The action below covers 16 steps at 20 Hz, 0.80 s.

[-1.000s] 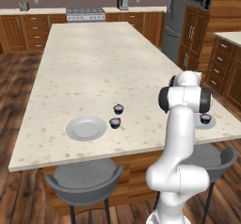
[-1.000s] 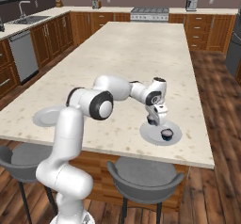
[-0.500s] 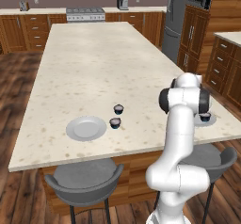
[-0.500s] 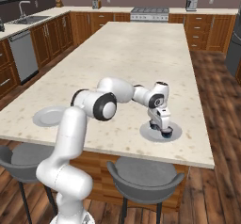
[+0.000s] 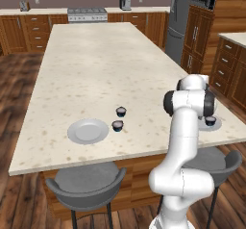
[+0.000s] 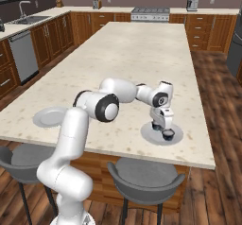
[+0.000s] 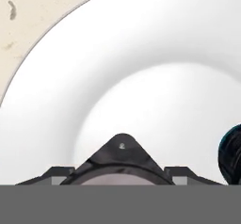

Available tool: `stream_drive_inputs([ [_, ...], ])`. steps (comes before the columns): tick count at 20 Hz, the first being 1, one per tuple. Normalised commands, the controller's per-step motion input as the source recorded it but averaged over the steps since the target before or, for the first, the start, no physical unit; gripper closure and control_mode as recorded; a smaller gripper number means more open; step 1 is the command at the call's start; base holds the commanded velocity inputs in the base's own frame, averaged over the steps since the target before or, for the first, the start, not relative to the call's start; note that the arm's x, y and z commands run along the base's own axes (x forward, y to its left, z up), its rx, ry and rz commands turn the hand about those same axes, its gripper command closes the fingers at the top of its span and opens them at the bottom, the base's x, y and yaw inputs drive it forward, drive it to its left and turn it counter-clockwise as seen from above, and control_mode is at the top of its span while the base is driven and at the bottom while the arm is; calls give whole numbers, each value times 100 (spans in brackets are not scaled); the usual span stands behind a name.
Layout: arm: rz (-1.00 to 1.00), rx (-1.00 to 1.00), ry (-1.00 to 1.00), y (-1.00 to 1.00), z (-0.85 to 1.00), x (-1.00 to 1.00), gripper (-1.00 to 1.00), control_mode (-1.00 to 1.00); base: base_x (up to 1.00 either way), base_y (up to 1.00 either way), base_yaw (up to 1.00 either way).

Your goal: Place two yogurt containers on each plate.

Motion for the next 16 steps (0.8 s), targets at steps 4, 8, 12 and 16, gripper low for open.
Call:
stream_drive_inputs([
  [4, 0, 0, 0, -6, -12, -32, 100, -100, 0, 0, 0],
  [8, 0, 0, 1, 0, -7, -5, -100, -100, 0, 0, 0],
  [12, 0, 3, 0, 0, 3, -25, -100, -100, 0, 0, 0],
  [16, 0, 5, 0, 0, 32, -38, -100, -100, 0, 0, 0],
])
